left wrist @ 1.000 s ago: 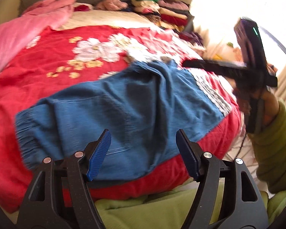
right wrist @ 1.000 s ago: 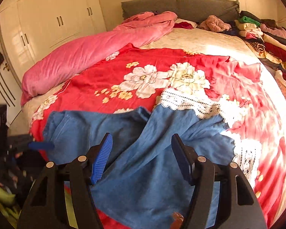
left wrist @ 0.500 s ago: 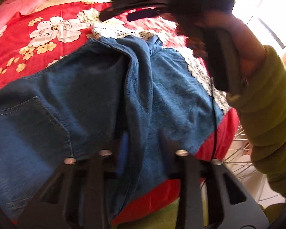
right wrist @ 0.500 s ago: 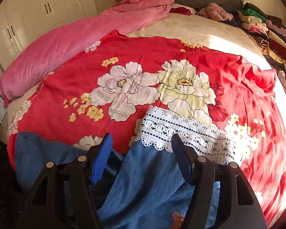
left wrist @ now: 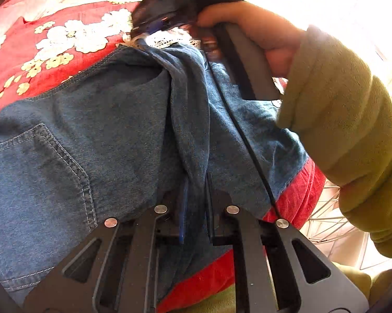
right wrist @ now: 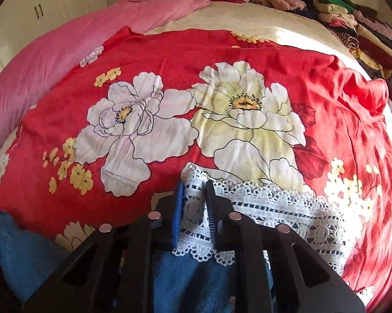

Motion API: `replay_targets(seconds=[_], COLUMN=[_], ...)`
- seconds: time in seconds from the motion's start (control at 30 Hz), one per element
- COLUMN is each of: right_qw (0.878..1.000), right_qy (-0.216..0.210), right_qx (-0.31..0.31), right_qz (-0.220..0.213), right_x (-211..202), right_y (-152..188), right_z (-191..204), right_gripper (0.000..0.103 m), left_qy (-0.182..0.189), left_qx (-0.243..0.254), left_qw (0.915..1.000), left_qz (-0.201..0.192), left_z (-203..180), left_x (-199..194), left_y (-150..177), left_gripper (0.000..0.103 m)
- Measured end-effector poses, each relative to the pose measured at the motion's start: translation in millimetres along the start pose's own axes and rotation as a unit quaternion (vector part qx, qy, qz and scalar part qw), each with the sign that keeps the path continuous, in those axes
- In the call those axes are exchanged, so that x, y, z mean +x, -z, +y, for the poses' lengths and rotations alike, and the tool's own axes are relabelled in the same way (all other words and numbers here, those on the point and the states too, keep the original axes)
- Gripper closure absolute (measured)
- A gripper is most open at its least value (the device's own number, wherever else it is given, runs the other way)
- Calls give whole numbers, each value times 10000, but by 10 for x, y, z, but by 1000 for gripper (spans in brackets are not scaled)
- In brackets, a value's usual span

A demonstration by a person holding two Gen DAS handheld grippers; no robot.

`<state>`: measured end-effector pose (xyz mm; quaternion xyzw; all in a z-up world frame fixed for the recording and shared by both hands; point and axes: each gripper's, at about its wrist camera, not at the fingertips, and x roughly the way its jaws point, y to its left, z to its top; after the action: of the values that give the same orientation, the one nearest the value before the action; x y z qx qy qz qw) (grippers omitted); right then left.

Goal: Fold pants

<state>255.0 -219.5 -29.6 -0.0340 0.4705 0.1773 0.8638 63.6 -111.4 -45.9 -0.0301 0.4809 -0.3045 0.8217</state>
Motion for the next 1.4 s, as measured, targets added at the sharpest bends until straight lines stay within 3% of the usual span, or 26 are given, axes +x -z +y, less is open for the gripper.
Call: replay_targets(seconds=[0.2,0.37,0.57,0.63,0.73,1.1,1.4], right_qw=[9973,9918,9862,9850,9825,9801,9772], right_qy=[-57,36,-6,-35,-58,-231,-130], right_qx=[394,708,1103,1224,1436,1805,2048], right_qz=[-625,-1065,-1236,-1217,-1181,-796,-539], right_x=[-754,-1429,-1911,-1983,-2066,-2160,-2132], right_y=[248,647,1221,1375,1591,2352,2644], right_z=[-397,-744,-1081,-1154,-1230,-1171,-1247], right_gripper=[93,93,93,93,93,93,93], left_qy=[-117,-323,-593,-676,-766,-718,-588], left_qx=[65,189,303,402,595,933,1104], left_qw=[9998,9991,9975,9966,9949,9928,9921], left_qz=[-116,-222,-253,-264,-276,-215,16], left_z=[75,49,23,-22,-118,-155,-255], left_x=[-190,-285,-287,-283,-194,-390,-351], left_y=[-33,-52,-40,-21,55,174,331], left_gripper=[96,76,76,78,101,103,102])
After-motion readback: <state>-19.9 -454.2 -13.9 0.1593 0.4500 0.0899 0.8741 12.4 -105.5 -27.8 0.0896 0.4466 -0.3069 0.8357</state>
